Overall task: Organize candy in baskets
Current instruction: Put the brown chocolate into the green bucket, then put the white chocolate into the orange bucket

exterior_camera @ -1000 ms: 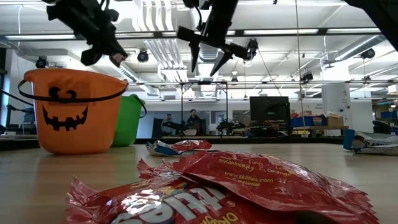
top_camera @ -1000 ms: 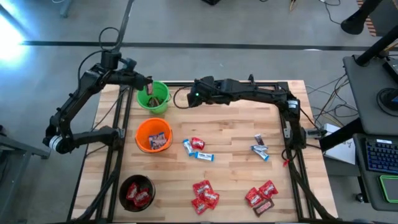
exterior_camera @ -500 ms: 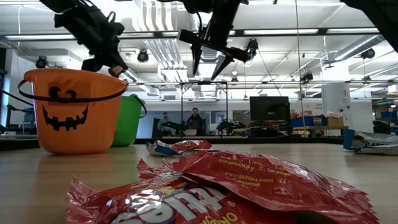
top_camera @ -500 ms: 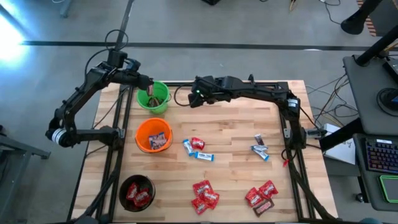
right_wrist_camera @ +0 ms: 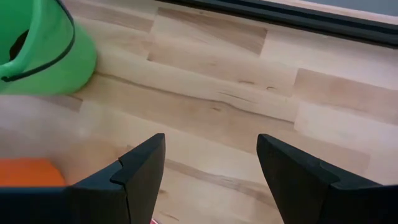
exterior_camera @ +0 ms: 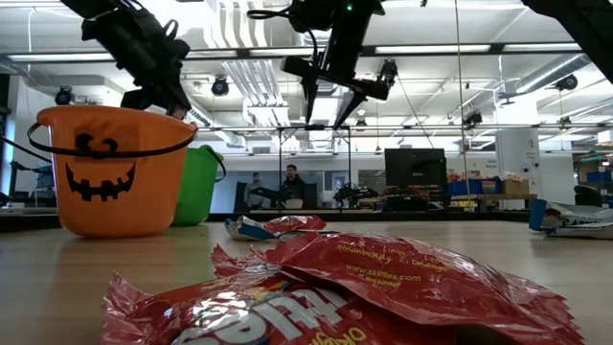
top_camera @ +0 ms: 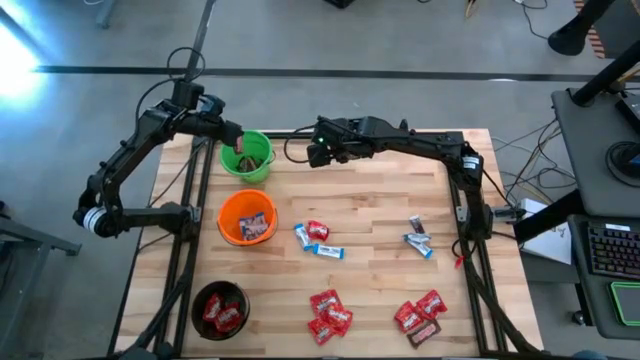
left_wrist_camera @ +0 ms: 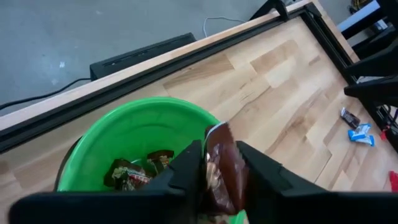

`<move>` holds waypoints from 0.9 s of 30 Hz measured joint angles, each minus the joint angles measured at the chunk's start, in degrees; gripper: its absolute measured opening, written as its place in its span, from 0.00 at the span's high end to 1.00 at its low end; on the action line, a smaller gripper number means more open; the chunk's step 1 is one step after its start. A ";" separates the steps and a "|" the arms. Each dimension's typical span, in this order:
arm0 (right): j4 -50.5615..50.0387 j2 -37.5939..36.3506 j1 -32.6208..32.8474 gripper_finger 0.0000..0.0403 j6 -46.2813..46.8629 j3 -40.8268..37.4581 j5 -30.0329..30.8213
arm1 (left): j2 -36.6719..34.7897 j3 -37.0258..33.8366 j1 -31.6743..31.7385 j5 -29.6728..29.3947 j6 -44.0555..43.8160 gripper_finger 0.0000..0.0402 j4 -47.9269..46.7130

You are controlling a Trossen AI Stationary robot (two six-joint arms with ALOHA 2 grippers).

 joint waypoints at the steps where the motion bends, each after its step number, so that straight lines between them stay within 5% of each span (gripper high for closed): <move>1: 0.06 0.00 -0.04 0.39 0.01 -0.09 -0.28 | 0.04 0.00 0.00 0.01 -0.01 0.78 0.00; 12: 0.10 0.00 0.02 0.39 -0.69 -0.15 -3.19 | 0.43 0.02 -0.01 1.17 0.16 0.59 -1.30; 20: -2.75 0.00 2.07 0.39 -3.73 -0.19 -13.78 | -0.25 0.04 -0.53 24.74 0.13 0.60 -2.26; 27: -7.18 0.00 8.79 0.39 -8.02 -0.31 -17.34 | -2.41 0.04 -0.99 27.22 0.16 0.62 -4.24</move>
